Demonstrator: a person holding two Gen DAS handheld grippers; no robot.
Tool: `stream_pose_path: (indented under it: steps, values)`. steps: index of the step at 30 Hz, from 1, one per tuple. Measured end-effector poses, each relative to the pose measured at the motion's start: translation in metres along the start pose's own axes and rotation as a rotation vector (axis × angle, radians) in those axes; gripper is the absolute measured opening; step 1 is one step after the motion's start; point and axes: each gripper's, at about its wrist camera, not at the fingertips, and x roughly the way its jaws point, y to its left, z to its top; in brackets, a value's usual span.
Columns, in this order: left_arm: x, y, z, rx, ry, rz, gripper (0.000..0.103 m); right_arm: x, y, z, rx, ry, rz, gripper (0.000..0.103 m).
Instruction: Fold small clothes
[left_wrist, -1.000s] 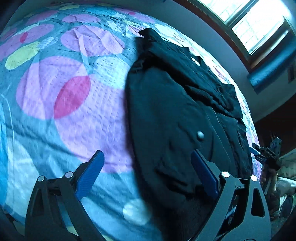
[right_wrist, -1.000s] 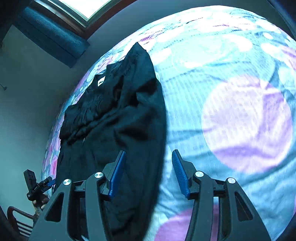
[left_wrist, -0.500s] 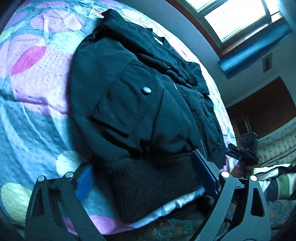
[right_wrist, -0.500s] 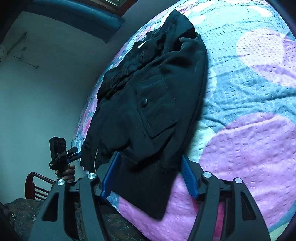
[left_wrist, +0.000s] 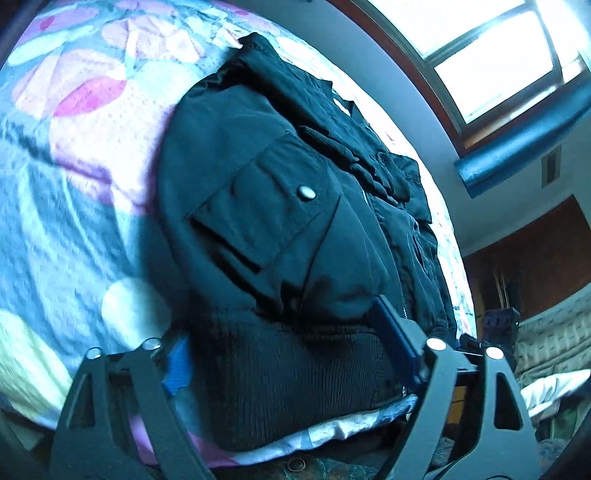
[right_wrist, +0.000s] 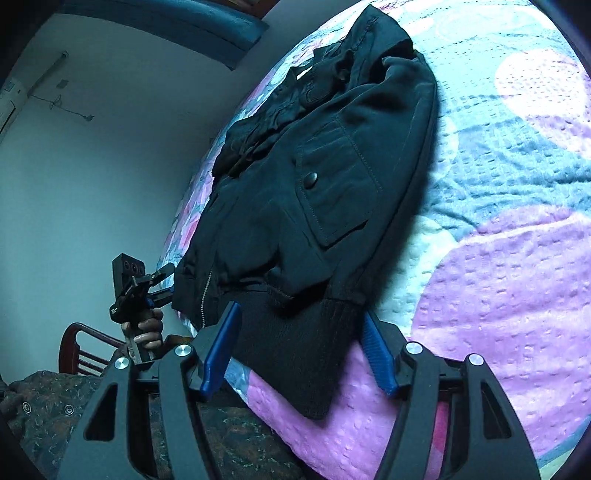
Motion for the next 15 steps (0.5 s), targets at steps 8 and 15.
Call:
stream_pose_path:
  steps: [8,15]
  values:
    - [-0.001,0.016,0.007,-0.063,0.013,-0.056,0.065,0.016,0.007,-0.002,-0.020,-0.001,0.005,0.031]
    - [-0.010,0.027,-0.004,-0.083,0.023,-0.056,0.037,0.020,0.004,-0.005,0.015,-0.005,0.043,0.019]
